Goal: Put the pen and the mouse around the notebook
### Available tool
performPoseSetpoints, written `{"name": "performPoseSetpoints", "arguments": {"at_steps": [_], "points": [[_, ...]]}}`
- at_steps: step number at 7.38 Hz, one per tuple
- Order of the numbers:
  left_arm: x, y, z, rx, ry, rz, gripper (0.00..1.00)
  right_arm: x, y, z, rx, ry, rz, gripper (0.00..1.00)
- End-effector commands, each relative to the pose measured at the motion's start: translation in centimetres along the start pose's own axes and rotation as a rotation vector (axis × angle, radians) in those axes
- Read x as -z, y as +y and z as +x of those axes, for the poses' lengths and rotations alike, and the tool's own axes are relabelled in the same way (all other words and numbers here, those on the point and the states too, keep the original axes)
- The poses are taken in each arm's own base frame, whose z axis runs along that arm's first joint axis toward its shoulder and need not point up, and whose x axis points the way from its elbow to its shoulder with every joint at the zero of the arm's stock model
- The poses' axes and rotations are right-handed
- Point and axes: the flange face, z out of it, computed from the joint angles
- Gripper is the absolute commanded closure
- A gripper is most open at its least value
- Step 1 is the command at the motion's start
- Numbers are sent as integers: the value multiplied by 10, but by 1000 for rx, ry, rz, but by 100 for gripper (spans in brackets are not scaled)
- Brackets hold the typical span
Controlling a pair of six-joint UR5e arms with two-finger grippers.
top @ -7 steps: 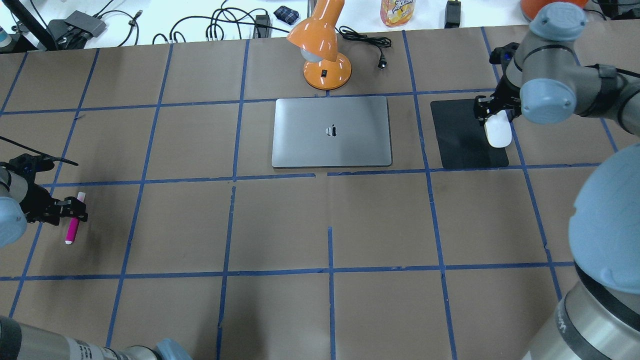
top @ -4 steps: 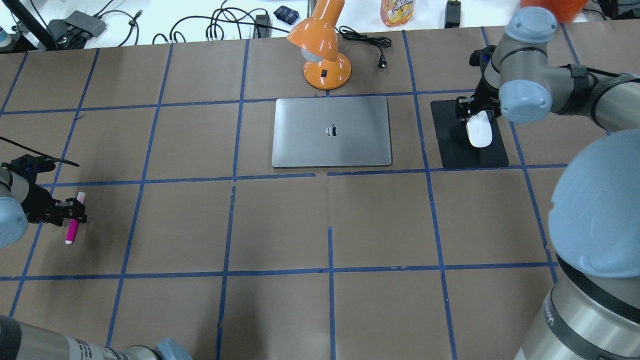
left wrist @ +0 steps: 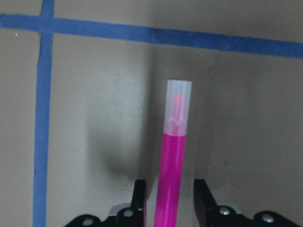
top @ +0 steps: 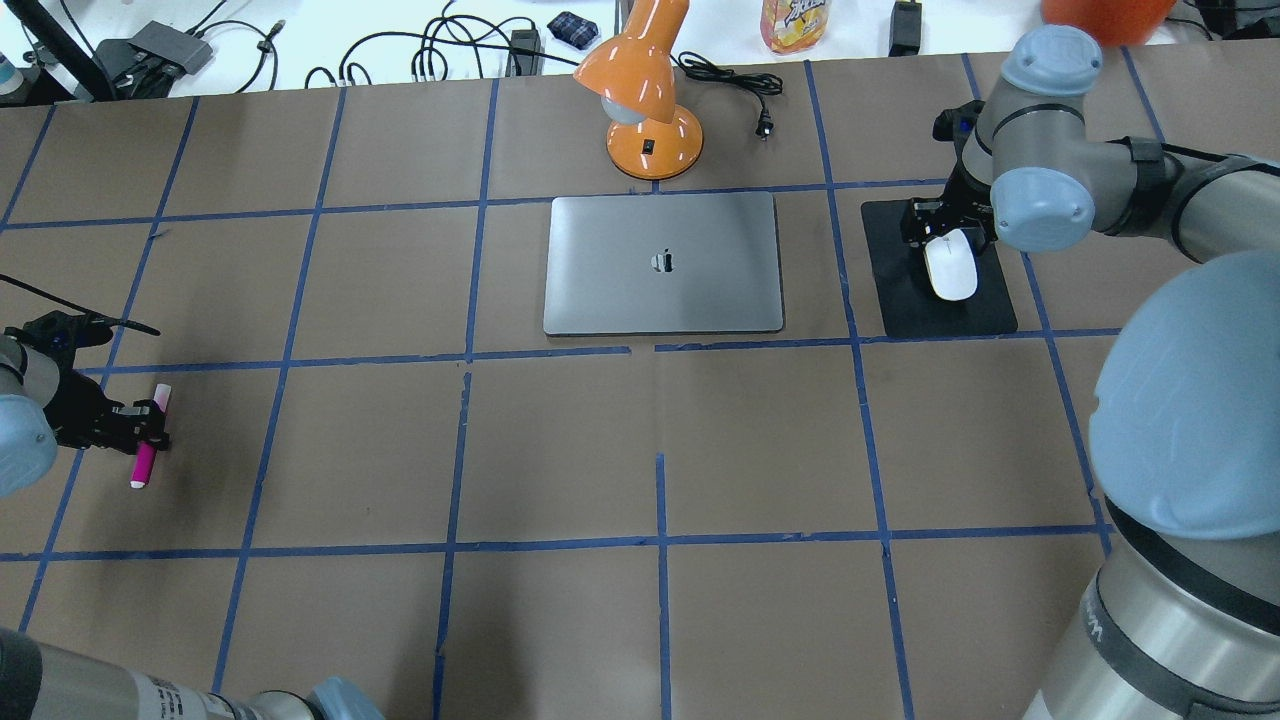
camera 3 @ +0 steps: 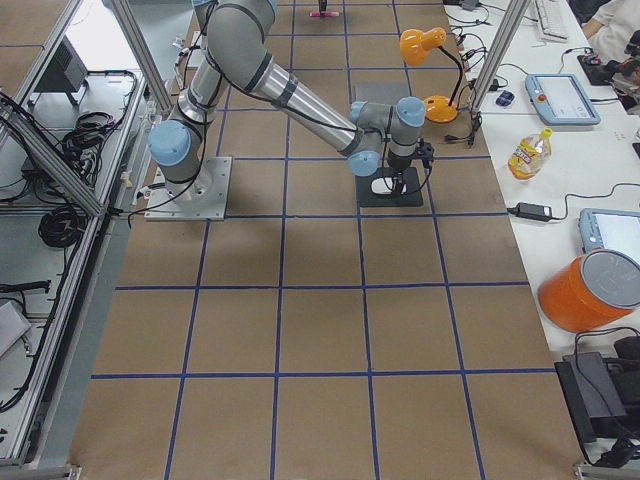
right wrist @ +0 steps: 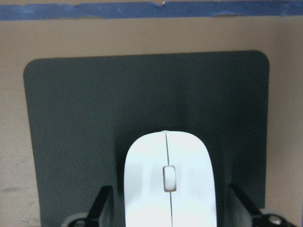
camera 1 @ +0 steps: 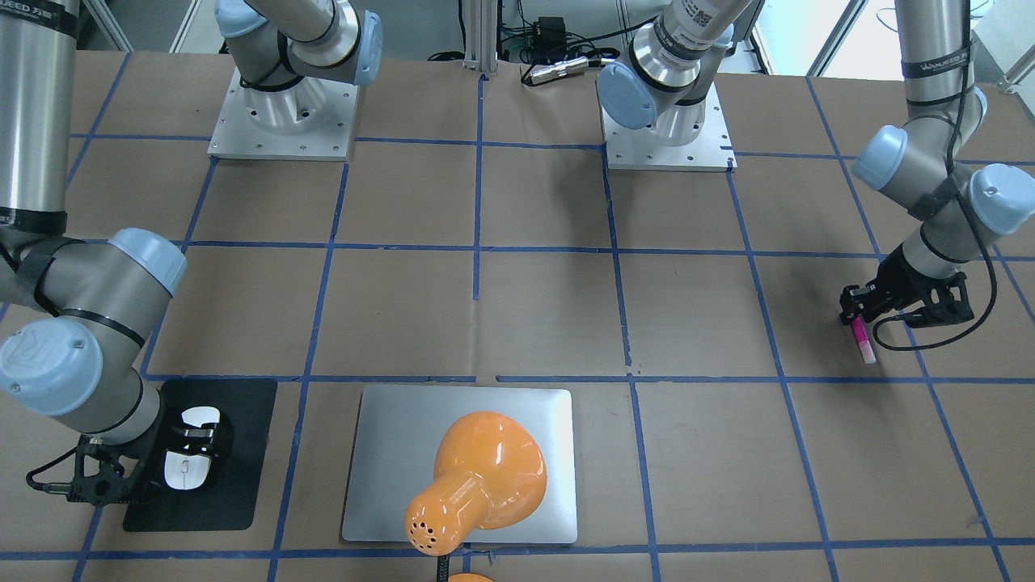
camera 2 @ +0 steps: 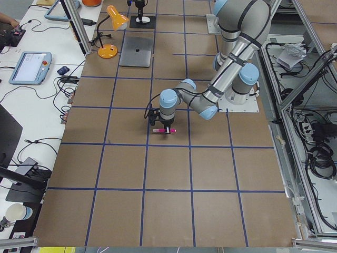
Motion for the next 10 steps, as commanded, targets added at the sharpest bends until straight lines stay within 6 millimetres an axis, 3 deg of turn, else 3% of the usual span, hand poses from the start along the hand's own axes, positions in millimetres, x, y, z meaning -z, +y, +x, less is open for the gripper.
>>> {"name": "performPoseSetpoints", "arguments": {"at_steps": [1, 2, 3, 5, 6, 8, 9, 10], "points": [[-1, 2, -2, 0, -15, -16, 81, 26, 1, 1, -4, 7, 25, 0], [-2, 2, -1, 0, -10, -20, 100, 66, 10, -7, -12, 7, 30, 0], [-1, 2, -1, 0, -14, -18, 100, 125, 25, -16, -33, 2, 8, 0], [8, 1, 1, 3, -20, -9, 100, 237, 78, -48, -58, 9, -58, 0], [21, -1, 9, 40, -30, 2, 100, 279, 107, -66, -72, 13, -53, 0], [42, -10, 10, 157, -44, 31, 100, 332, 147, -110, 7, 20, -4, 0], [57, -24, 34, 251, -54, 64, 100, 338, 150, -114, 9, 6, 9, 0], [64, -36, 82, 317, -47, 80, 100, 335, 152, -115, 6, 3, 3, 0]]}}
